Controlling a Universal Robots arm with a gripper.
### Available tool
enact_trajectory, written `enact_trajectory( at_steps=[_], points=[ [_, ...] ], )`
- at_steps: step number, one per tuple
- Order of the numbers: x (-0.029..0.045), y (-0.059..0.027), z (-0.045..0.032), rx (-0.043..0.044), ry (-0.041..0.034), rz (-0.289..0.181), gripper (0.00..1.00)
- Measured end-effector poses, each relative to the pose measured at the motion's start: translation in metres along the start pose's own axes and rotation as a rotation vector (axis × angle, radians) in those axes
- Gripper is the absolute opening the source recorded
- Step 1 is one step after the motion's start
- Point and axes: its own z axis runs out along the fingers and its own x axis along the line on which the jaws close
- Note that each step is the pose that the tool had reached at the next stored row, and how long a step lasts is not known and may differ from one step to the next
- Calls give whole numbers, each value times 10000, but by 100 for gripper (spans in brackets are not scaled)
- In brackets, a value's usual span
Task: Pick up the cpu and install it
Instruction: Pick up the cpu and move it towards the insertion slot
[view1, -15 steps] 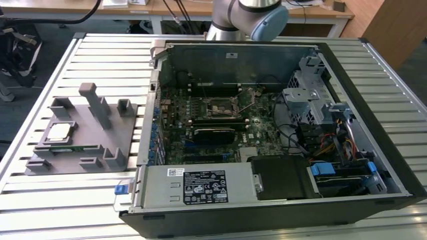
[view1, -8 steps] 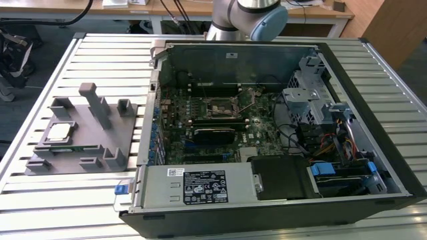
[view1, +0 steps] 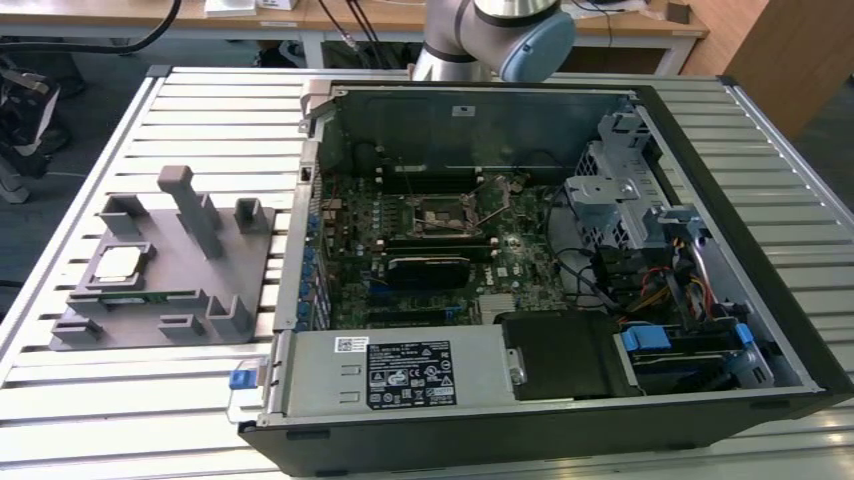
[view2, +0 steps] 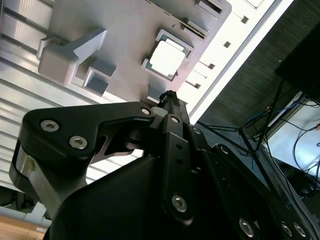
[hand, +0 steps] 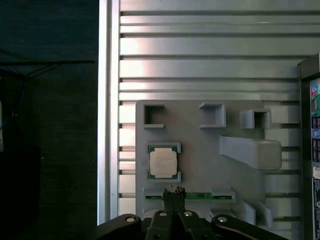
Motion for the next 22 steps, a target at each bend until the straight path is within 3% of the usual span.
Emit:
enact_trajectory(
  at_steps=[17,19,21,22],
  points=[
    [8,-31,54,-21,-1,-7,11],
    [9,-53,71,-33,-1,-21,23],
    [10,-70,90,-33,2,-110,23],
    [10,-76,96,-32,5,-159,29]
  ],
)
